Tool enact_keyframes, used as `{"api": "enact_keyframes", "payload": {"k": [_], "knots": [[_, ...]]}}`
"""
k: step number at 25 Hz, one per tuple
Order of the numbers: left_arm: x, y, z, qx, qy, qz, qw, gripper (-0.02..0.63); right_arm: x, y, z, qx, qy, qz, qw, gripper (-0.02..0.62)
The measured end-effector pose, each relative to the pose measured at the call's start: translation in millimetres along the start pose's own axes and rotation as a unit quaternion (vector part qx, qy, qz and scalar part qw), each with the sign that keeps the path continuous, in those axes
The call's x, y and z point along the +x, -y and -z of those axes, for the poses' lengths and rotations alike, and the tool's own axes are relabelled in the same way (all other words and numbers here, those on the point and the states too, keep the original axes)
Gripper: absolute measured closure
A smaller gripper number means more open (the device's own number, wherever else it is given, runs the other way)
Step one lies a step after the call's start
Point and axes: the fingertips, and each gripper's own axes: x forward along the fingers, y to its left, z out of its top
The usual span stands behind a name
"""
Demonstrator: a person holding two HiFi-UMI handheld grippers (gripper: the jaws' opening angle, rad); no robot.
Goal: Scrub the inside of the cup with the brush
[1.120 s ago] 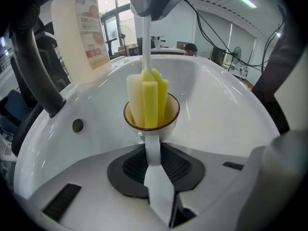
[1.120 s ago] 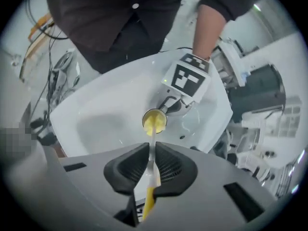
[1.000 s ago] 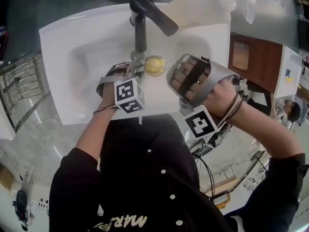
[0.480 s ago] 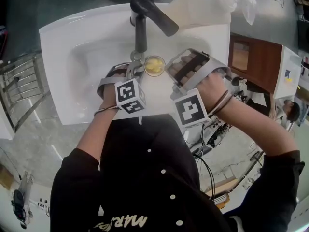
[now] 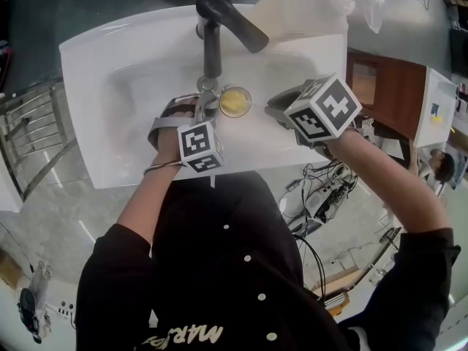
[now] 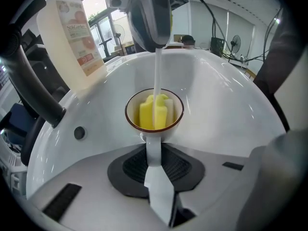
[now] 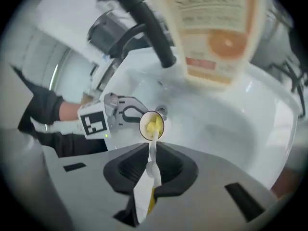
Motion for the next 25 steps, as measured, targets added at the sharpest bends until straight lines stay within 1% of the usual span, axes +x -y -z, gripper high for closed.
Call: {"api": "enact_keyframes", "payload": {"k": [1, 2, 3, 4, 5, 6, 7, 9, 12, 14, 20, 23, 25], "knots": [[-0.1, -0.1, 0.8, -0.003, -0.001, 0.0, 1.0, 0.52, 0.0, -0.3, 0.7, 0.066, 0.022, -0.018, 0.997, 0.538], [-0.1, 0.0, 1.6, -0.005, -0.003, 0.001, 1.0, 0.52, 0.2, -1.0, 1.5, 0.136, 0.045, -0.037, 0.989, 0.538], [-0.2, 0.0, 2.1, -0.006, -0.004, 0.001, 1.0, 0.52, 0.3, -1.8, 2.6, 0.202, 0.067, -0.056, 0.975, 0.539], [-0.2, 0.0, 2.3, -0.006, -0.005, 0.002, 1.0, 0.52, 0.4, -2.5, 3.9, 0.253, 0.086, -0.071, 0.961, 0.54], [-0.1, -0.1, 2.1, -0.006, -0.005, 0.002, 1.0, 0.52, 0.3, -3.2, 5.4, 0.282, 0.099, -0.078, 0.951, 0.54], [0.0, -0.4, 1.7, -0.005, -0.005, 0.002, 1.0, 0.52, 0.1, -3.8, 6.7, 0.289, 0.106, -0.078, 0.948, 0.54], [0.3, -0.7, 1.5, -0.004, -0.006, 0.002, 1.0, 0.52, -0.2, -4.1, 7.4, 0.281, 0.108, -0.073, 0.951, 0.54], [0.7, -0.9, 2.1, -0.006, -0.006, 0.003, 1.0, 0.52, -0.6, -5.2, 6.8, 0.248, 0.105, -0.059, 0.961, 0.54], [0.5, -0.7, 3.1, -0.009, -0.007, 0.006, 0.9999, 0.521, -3.7, -10.0, 4.8, 0.18, 0.092, -0.035, 0.979, 0.541], [0.6, -1.2, 3.1, -0.01, -0.007, 0.008, 0.9999, 0.52, -8.6, -12.8, 4.4, 0.142, 0.085, -0.021, 0.986, 0.543], [1.8, -0.3, 3.8, -0.017, -0.004, 0.017, 0.9997, 0.52, -27.2, -21.6, 9.5, 0.065, 0.084, 0.003, 0.994, 0.545], [2.7, 0.4, 5.9, -0.025, -0.004, 0.022, 0.9994, 0.52, -40.7, -26.4, 9.1, 0.007, 0.09, 0.026, 0.996, 0.546], [3.2, -0.4, 6.7, -0.028, -0.003, 0.025, 0.9993, 0.52, -51.0, -29.7, 6.3, -0.039, 0.095, 0.042, 0.994, 0.548]]}}
